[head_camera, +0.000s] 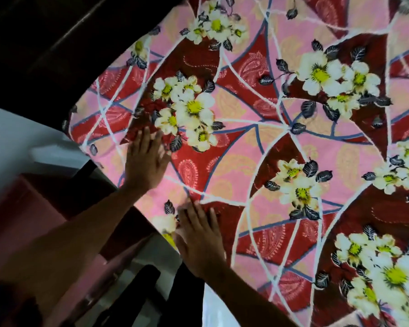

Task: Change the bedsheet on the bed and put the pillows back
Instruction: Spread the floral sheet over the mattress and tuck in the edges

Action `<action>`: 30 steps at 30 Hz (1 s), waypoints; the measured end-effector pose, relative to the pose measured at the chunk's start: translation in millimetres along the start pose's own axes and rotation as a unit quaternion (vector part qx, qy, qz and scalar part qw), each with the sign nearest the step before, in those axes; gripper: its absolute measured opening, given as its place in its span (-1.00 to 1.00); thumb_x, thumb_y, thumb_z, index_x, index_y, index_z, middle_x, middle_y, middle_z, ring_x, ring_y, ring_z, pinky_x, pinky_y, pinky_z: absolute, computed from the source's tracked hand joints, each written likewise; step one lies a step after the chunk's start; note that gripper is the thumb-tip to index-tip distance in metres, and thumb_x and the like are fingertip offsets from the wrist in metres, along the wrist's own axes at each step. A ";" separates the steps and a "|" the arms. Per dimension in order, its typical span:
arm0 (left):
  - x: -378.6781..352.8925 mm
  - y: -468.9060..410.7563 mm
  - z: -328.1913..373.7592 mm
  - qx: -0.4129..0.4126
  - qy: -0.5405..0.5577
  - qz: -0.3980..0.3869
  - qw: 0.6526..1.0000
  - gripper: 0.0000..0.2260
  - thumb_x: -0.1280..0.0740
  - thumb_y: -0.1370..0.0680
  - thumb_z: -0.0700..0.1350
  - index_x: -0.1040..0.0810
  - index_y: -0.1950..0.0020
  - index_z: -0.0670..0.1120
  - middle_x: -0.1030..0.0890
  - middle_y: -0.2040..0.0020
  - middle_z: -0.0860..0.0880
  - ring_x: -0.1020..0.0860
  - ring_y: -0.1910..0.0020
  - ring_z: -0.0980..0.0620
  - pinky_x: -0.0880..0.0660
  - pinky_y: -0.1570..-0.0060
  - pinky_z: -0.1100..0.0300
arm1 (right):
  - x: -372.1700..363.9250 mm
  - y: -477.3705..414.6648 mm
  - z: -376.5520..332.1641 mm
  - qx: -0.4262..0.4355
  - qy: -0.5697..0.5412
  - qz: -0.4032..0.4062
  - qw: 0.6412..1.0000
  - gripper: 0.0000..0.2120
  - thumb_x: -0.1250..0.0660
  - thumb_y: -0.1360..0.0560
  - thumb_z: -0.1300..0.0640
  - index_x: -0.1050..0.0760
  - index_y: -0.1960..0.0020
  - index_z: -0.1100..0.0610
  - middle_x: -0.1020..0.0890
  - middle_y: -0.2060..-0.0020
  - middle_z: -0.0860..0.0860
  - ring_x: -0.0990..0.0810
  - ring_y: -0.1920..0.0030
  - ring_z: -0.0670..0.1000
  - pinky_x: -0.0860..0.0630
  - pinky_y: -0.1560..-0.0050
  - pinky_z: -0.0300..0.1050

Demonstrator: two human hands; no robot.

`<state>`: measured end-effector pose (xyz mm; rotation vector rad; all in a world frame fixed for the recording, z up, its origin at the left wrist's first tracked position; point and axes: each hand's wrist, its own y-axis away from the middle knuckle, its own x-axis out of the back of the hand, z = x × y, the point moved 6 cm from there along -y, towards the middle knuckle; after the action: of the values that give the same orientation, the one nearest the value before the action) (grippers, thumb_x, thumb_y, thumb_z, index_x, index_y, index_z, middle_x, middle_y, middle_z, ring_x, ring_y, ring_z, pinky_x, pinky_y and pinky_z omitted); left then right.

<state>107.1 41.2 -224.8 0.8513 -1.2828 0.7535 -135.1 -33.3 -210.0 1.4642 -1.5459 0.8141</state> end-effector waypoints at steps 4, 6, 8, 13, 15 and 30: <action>9.9 -19.1 -51.4 0.024 0.016 -0.019 0.999 -0.35 0.04 -0.64 0.28 -0.17 -0.61 -0.10 -0.19 -0.59 -0.24 -0.15 -0.56 -0.26 -0.18 -0.48 -0.19 | 15.4 -79.3 15.1 -0.049 -0.019 0.036 0.998 -0.43 -0.09 -0.64 -0.10 -0.23 -0.59 0.09 -0.18 -0.60 0.09 -0.10 -0.61 0.11 -0.11 -0.55 0.20; 13.1 -28.6 -70.4 0.006 0.016 -0.026 1.000 -0.34 -0.02 -0.63 0.28 -0.15 -0.62 -0.10 -0.19 -0.59 -0.22 -0.14 -0.57 -0.24 -0.18 -0.48 -0.17 | 28.3 -131.6 30.0 -0.097 -0.010 0.064 0.993 -0.44 -0.08 -0.65 -0.11 -0.21 -0.60 0.09 -0.17 -0.60 0.11 -0.12 -0.60 0.14 -0.08 -0.56 0.19; 15.5 -34.6 -83.8 0.001 0.024 -0.017 1.000 -0.34 -0.07 -0.63 0.26 -0.17 -0.61 -0.11 -0.20 -0.58 -0.23 -0.14 -0.58 -0.22 -0.16 -0.49 -0.15 | 35.8 -176.0 43.8 -0.144 0.003 0.077 0.987 -0.42 -0.06 -0.67 -0.14 -0.17 -0.61 0.09 -0.16 -0.60 0.12 -0.09 -0.61 0.15 -0.01 -0.58 0.18; 18.1 -44.9 -129.9 0.062 0.028 0.009 0.998 -0.32 -0.02 -0.65 0.27 -0.07 -0.62 -0.14 -0.13 -0.61 -0.21 -0.08 -0.59 -0.19 -0.08 -0.54 -0.11 | 21.1 -270.7 22.3 -0.138 0.045 0.042 0.989 -0.38 0.00 -0.66 -0.20 -0.10 -0.63 0.05 -0.09 -0.62 0.09 0.00 -0.63 0.12 0.11 -0.57 0.24; 19.9 -47.0 -151.0 0.065 0.030 0.020 0.997 -0.32 -0.03 -0.64 0.27 -0.10 -0.62 -0.14 -0.14 -0.60 -0.21 -0.10 -0.59 -0.19 -0.08 -0.54 -0.11 | 6.9 -295.6 -11.9 -0.084 0.047 0.020 0.995 -0.38 0.01 -0.66 -0.19 -0.10 -0.63 0.07 -0.09 -0.62 0.05 0.02 -0.63 0.11 0.13 -0.57 0.25; 46.2 -74.2 -191.5 0.065 0.134 0.129 0.980 -0.51 -0.13 -0.68 0.06 -0.32 -0.53 -0.19 -0.38 -0.49 -0.22 -0.30 -0.51 -0.17 -0.17 -0.51 -0.06 | -5.7 -400.7 -62.7 -0.017 0.053 0.000 0.998 -0.39 0.07 -0.67 -0.17 -0.05 -0.64 0.07 -0.06 -0.63 0.06 0.05 -0.63 0.15 0.17 -0.58 0.25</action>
<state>271.5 170.9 -202.6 0.6658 -1.1218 1.1287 270.0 -18.5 -222.7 1.3735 -1.4739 0.8480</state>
